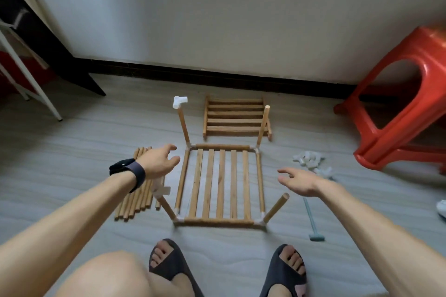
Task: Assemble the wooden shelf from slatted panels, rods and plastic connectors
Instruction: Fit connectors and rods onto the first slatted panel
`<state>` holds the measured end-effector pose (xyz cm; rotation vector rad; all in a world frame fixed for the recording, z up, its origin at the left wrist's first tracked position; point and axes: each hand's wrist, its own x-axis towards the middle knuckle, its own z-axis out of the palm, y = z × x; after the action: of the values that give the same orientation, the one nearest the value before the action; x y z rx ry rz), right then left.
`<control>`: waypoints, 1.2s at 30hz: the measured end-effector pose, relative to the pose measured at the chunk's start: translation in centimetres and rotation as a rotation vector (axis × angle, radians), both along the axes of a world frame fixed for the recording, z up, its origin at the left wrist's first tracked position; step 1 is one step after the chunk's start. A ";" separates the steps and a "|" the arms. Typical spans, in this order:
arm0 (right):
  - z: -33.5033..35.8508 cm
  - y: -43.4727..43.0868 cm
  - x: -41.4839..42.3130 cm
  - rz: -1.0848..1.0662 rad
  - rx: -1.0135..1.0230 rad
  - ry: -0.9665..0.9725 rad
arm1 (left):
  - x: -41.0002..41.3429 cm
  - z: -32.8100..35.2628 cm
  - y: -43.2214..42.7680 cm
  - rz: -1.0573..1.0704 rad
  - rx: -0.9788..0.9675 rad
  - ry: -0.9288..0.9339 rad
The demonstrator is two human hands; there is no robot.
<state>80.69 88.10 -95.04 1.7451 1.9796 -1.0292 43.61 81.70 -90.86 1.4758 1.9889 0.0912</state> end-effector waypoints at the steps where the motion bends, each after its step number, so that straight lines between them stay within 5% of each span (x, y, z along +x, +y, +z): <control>1: 0.4 1.3 0.5 0.050 0.038 -0.054 | 1.1 0.9 1.5 -0.048 0.015 0.033; 5: 1.1 6.5 2.7 0.162 0.167 -0.201 | 6.9 1.6 7.5 -0.266 0.088 0.168; 9: -2.1 11.4 6.5 0.077 0.284 -0.206 | 12.7 -4.7 11.2 -0.362 0.169 0.217; 18: -20.4 12.1 15.7 -0.245 0.101 -0.193 | 18.9 -24.8 6.7 -0.518 -0.506 0.272; 24: -25.3 10.9 15.4 -0.273 0.222 -0.232 | 17.7 -27.4 3.9 -0.484 -0.462 0.244; 28: -23.9 9.7 13.8 -0.302 0.233 -0.046 | 17.6 -27.2 3.6 -0.465 -0.498 0.259; 32: -16.4 9.3 11.5 -0.500 0.104 0.334 | 17.4 -24.9 5.4 -0.389 -0.558 0.196; 36: -7.2 7.0 9.1 -0.476 0.076 0.621 | 18.0 -18.3 8.2 -0.143 -0.430 -0.125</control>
<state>89.82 95.06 -102.21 2.1944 1.9708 -1.8627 61.63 89.87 -109.20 1.2893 1.6677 -0.2818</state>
